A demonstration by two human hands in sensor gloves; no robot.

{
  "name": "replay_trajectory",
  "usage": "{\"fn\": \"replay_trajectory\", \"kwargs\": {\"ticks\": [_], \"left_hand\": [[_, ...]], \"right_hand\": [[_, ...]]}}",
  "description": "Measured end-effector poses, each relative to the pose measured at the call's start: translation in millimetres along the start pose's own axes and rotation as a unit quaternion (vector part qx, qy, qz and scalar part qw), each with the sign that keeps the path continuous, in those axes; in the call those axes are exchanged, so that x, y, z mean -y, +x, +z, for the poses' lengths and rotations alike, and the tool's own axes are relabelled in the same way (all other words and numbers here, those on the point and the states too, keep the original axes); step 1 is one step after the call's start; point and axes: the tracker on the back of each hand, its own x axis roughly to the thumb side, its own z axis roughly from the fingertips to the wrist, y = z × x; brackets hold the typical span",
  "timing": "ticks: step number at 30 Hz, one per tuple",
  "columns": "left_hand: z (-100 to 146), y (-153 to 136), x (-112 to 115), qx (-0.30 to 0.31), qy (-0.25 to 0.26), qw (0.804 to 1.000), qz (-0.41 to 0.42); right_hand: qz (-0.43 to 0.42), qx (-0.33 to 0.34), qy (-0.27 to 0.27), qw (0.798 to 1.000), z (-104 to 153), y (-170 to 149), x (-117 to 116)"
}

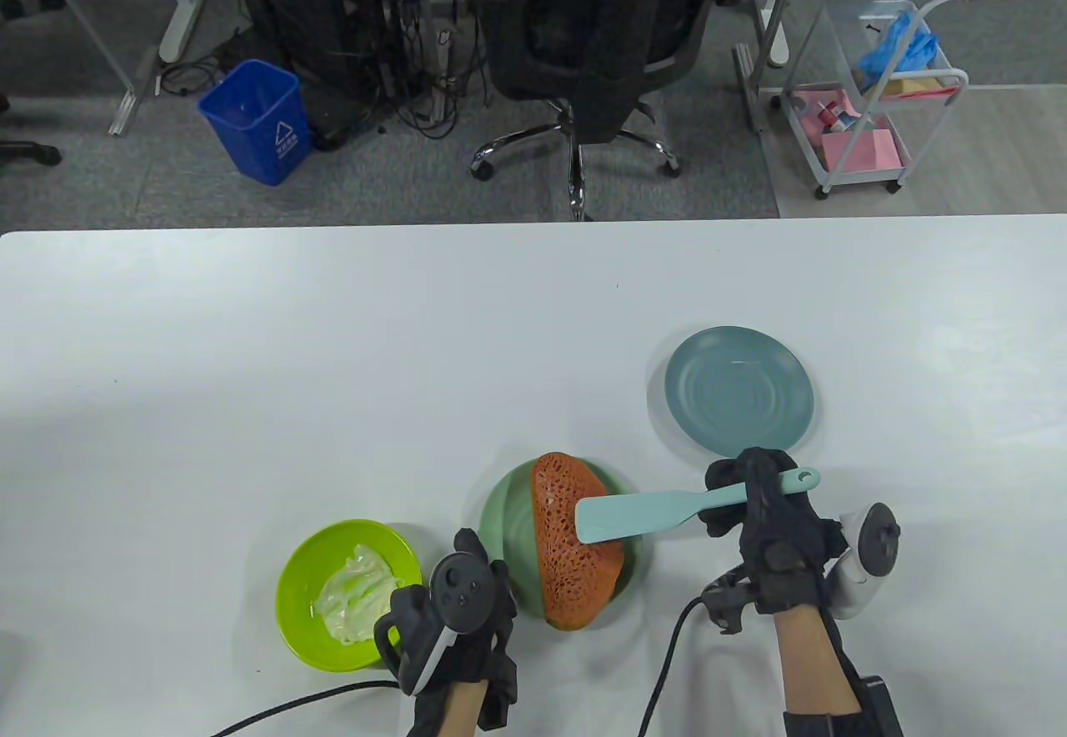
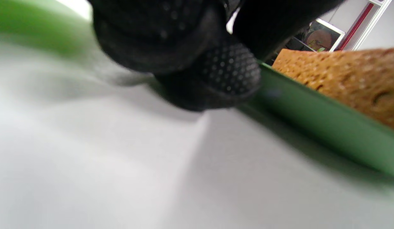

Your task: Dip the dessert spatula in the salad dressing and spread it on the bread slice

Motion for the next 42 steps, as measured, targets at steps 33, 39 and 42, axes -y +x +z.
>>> {"fn": "replay_trajectory", "kwargs": {"ticks": [33,39,42], "left_hand": [[0,0,1,0.000,-0.001,1.000,0.002],[0,0,1,0.000,-0.001,1.000,0.002],[0,0,0,0.000,0.000,1.000,0.002]], "right_hand": [[-0.032,-0.086,0.048,0.995,-3,-20,14],[-0.036,-0.066,0.020,0.997,-2,-12,27],[-0.037,-0.059,-0.004,0.998,-1,-10,34]]}}
